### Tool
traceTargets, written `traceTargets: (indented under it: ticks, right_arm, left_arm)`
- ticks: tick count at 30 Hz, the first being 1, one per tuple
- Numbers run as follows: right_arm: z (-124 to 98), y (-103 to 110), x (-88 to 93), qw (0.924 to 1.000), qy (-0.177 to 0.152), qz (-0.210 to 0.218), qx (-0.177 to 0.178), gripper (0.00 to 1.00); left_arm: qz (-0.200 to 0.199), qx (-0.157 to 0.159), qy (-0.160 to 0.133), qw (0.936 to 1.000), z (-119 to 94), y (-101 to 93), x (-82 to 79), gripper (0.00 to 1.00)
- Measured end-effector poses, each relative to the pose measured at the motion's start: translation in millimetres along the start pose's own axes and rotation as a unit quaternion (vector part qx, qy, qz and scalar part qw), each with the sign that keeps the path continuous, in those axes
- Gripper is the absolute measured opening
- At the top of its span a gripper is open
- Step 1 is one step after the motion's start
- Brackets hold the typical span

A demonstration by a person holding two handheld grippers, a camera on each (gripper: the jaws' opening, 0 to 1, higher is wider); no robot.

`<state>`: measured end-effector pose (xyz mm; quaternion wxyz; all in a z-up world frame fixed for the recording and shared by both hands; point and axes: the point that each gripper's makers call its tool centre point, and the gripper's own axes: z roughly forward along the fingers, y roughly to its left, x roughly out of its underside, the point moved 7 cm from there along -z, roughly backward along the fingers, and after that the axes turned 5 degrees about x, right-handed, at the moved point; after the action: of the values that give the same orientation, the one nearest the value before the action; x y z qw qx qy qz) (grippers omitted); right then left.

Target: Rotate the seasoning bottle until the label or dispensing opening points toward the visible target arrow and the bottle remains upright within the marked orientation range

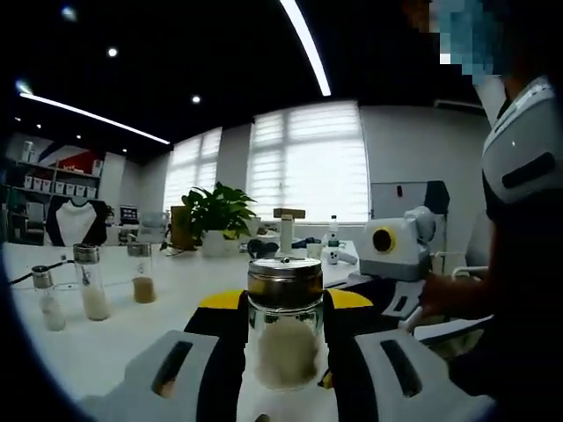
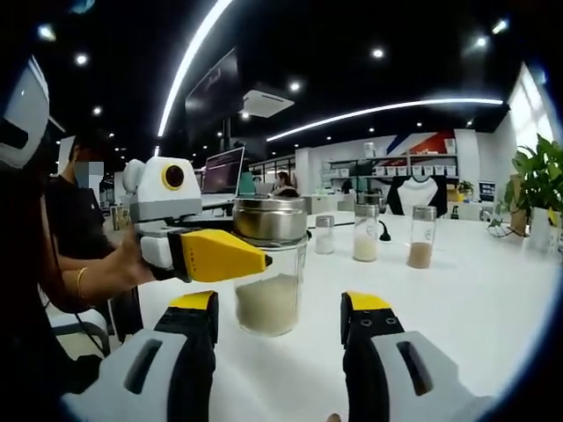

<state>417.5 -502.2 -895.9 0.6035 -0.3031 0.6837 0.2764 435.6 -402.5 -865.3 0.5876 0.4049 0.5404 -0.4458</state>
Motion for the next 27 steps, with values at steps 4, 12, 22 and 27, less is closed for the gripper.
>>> traceTargets:
  ticks: [4,12,22,27]
  right_arm:
    - [0.3,1.3,-0.2,1.0,-0.003,-0.001,-0.002,0.52]
    - [-1.0,3.2,0.3,0.9999,-0.008,0.003,-0.01,0.42]
    - [0.6,10.2,-1.5,0.9994,-0.017,-0.001,-0.031,0.35]
    - [2.1,11.6,-1.3,0.9992,-0.021,-0.001,-0.034,0.33]
  left_arm:
    - [0.001,0.019,0.005,0.9998,2.7,-5.5,0.8,0.35]
    - [0.001,0.038,0.015,0.9991,8.2,-10.2,4.3,0.35]
    - [-0.006,0.086,0.023,0.996,7.1,-8.8,1.9,0.35]
    - [-0.006,0.092,0.027,0.9954,5.1,-6.6,1.6,0.35]
